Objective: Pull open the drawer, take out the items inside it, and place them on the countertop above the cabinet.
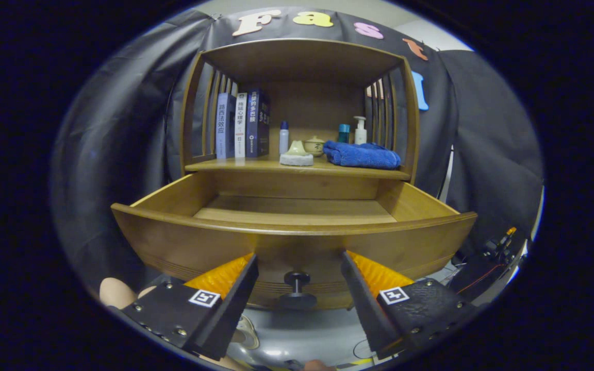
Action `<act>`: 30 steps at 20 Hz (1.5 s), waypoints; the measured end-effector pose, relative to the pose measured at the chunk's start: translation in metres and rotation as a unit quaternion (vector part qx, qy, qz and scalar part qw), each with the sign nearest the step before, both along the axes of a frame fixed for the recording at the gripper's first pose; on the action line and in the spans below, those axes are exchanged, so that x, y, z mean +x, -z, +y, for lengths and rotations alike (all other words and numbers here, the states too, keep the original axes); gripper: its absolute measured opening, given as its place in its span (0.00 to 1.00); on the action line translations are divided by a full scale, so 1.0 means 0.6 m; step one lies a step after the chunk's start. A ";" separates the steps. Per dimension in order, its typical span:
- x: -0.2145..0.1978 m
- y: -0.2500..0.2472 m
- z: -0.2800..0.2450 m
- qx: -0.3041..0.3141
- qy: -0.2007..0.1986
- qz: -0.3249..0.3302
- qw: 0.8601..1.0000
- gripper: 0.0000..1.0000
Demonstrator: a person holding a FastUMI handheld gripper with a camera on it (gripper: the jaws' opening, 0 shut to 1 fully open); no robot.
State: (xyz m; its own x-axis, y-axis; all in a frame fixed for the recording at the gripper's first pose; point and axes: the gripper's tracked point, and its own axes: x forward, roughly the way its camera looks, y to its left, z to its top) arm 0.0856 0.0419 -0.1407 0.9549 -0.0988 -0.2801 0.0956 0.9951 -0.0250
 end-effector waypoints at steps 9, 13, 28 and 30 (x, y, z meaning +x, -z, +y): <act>0.004 -0.001 0.000 -0.003 -0.001 -0.001 1.000 0.97; 0.009 -0.002 0.000 -0.004 -0.002 -0.001 1.000 0.97; 0.052 -0.013 0.001 -0.004 0.000 -0.010 1.000 0.98; 0.070 -0.019 0.000 -0.005 0.000 -0.020 1.000 0.97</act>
State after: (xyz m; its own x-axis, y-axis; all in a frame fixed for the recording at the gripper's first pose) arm 0.1277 0.0417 -0.1290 0.9652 -0.1013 -0.2413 0.0966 0.9948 -0.0309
